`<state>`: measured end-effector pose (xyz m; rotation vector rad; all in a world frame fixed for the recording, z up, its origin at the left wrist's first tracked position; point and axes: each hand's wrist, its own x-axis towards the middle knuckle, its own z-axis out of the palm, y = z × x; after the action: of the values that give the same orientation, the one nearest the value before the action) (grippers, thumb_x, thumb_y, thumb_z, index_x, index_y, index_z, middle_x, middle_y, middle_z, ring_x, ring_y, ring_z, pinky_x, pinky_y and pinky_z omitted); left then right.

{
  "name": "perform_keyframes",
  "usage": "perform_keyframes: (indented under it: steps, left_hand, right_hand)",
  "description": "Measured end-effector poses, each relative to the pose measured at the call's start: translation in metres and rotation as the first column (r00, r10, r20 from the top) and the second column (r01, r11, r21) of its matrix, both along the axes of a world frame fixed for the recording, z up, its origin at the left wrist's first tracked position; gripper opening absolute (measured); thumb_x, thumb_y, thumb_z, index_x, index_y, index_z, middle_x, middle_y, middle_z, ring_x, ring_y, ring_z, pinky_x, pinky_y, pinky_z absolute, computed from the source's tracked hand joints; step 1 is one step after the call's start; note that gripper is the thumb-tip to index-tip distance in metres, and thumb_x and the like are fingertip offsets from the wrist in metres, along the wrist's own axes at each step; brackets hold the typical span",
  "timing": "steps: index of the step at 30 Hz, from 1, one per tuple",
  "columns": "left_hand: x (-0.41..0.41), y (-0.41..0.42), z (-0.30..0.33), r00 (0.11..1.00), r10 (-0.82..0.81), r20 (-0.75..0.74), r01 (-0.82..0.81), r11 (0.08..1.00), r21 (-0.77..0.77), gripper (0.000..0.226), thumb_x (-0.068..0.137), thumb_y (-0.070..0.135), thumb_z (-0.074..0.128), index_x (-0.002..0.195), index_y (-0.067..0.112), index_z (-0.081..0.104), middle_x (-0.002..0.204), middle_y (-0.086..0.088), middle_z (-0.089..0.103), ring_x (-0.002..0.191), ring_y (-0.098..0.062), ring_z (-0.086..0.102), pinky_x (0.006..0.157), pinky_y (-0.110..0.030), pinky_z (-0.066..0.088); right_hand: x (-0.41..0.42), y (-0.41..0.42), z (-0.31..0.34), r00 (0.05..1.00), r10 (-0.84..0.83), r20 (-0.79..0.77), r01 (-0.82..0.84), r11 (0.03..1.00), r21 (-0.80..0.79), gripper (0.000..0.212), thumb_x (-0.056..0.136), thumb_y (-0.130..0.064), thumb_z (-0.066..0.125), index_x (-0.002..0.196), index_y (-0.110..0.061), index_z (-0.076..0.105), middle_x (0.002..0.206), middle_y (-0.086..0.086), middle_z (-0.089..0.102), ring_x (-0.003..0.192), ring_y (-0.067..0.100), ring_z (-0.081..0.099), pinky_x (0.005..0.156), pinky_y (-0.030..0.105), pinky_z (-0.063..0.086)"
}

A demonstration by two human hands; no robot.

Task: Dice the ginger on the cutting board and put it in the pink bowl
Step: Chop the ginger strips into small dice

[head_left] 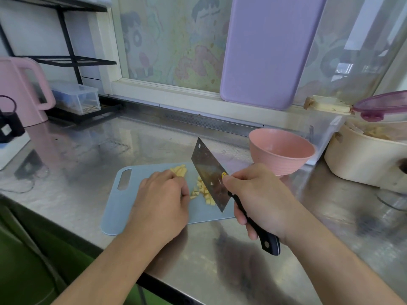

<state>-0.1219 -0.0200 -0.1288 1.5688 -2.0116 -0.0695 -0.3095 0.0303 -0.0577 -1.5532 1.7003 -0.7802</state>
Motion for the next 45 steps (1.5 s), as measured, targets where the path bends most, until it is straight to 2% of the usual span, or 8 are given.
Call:
perform_keyframes:
  steps: [5, 9, 18, 25, 31, 41, 43, 45]
  left_hand:
    - [-0.003, -0.008, -0.013, 0.996, -0.016, -0.091, 0.014, 1.0, -0.022, 0.013, 0.091, 0.022, 0.074, 0.083, 0.031, 0.07, 0.091, 0.015, 0.06, 0.098, -0.016, 0.054, 0.085, -0.022, 0.025]
    - [0.0, -0.007, -0.017, 0.99, -0.029, -0.137, 0.023, 0.999, -0.04, 0.012, 0.088, 0.021, 0.075, 0.084, 0.031, 0.071, 0.094, 0.016, 0.061, 0.102, -0.015, 0.054, 0.092, -0.026, 0.032]
    - [0.0, -0.005, -0.016, 0.992, 0.002, -0.123, -0.008, 0.999, -0.048, 0.01, 0.09, 0.023, 0.07, 0.085, 0.031, 0.068, 0.096, 0.015, 0.059, 0.103, -0.013, 0.051, 0.091, -0.023, 0.029]
    - [0.0, -0.005, -0.014, 0.993, -0.034, -0.116, 0.028, 0.998, -0.058, 0.01, 0.091, 0.026, 0.071, 0.083, 0.032, 0.069, 0.093, 0.016, 0.06, 0.101, -0.013, 0.051, 0.094, -0.027, 0.037]
    - [-0.001, -0.005, -0.016, 0.99, -0.03, -0.135, 0.022, 0.998, -0.062, 0.009, 0.09, 0.024, 0.072, 0.083, 0.03, 0.07, 0.093, 0.014, 0.061, 0.1, -0.015, 0.051, 0.09, -0.027, 0.036]
    - [0.0, -0.007, -0.017, 0.991, -0.055, -0.119, 0.048, 0.997, -0.068, 0.007, 0.092, 0.029, 0.071, 0.085, 0.032, 0.071, 0.093, 0.016, 0.059, 0.101, -0.014, 0.05, 0.097, -0.029, 0.037]
    - [0.0, -0.007, -0.017, 0.991, -0.059, -0.123, 0.051, 0.996, -0.068, 0.008, 0.092, 0.028, 0.072, 0.084, 0.031, 0.071, 0.092, 0.015, 0.06, 0.1, -0.015, 0.051, 0.096, -0.03, 0.039]
    - [0.0, -0.009, -0.017, 0.99, -0.066, -0.121, 0.058, 0.996, -0.067, 0.008, 0.09, 0.027, 0.073, 0.083, 0.03, 0.071, 0.091, 0.014, 0.06, 0.098, -0.016, 0.052, 0.095, -0.033, 0.042]
  right_hand:
    - [0.0, 0.0, 0.001, 1.0, 0.004, -0.001, -0.004, 1.0, 0.017, 0.038, 0.11, -0.029, 0.047, 0.076, -0.011, 0.049, 0.049, 0.014, 0.056, 0.028, 0.023, 0.047, 0.044, 0.026, 0.037]
    - [0.002, 0.001, 0.001, 1.0, 0.02, -0.001, -0.02, 0.999, 0.042, 0.041, 0.11, -0.028, 0.047, 0.073, -0.011, 0.046, 0.048, 0.012, 0.055, 0.027, 0.022, 0.046, 0.042, 0.023, 0.036]
    - [0.009, 0.006, 0.0, 0.999, 0.047, -0.019, -0.046, 0.997, 0.068, 0.039, 0.109, -0.026, 0.046, 0.074, -0.009, 0.05, 0.048, 0.013, 0.055, 0.027, 0.023, 0.046, 0.04, 0.023, 0.036]
    - [0.012, 0.005, -0.002, 0.998, 0.041, -0.051, -0.037, 0.996, 0.083, 0.037, 0.109, -0.026, 0.045, 0.084, -0.003, 0.057, 0.047, 0.011, 0.056, 0.026, 0.023, 0.047, 0.038, 0.022, 0.035]
    - [0.012, 0.006, 0.001, 0.998, 0.016, -0.062, -0.014, 0.999, 0.045, 0.042, 0.11, -0.029, 0.045, 0.073, -0.01, 0.049, 0.047, 0.011, 0.057, 0.027, 0.024, 0.048, 0.041, 0.023, 0.037]
    - [0.018, 0.009, -0.001, 0.994, 0.016, -0.104, -0.006, 0.996, 0.094, 0.036, 0.108, -0.027, 0.044, 0.081, -0.006, 0.053, 0.047, 0.009, 0.06, 0.028, 0.025, 0.051, 0.041, 0.023, 0.039]
    - [0.024, 0.008, -0.001, 0.992, 0.005, -0.125, 0.007, 0.995, 0.098, 0.032, 0.109, -0.026, 0.044, 0.086, -0.005, 0.054, 0.048, 0.009, 0.06, 0.03, 0.027, 0.052, 0.041, 0.026, 0.043]
    - [0.03, 0.005, -0.003, 0.975, 0.024, -0.222, -0.006, 0.997, 0.082, 0.033, 0.109, -0.024, 0.044, 0.082, -0.008, 0.053, 0.057, 0.008, 0.06, 0.04, 0.03, 0.056, 0.045, 0.034, 0.05]
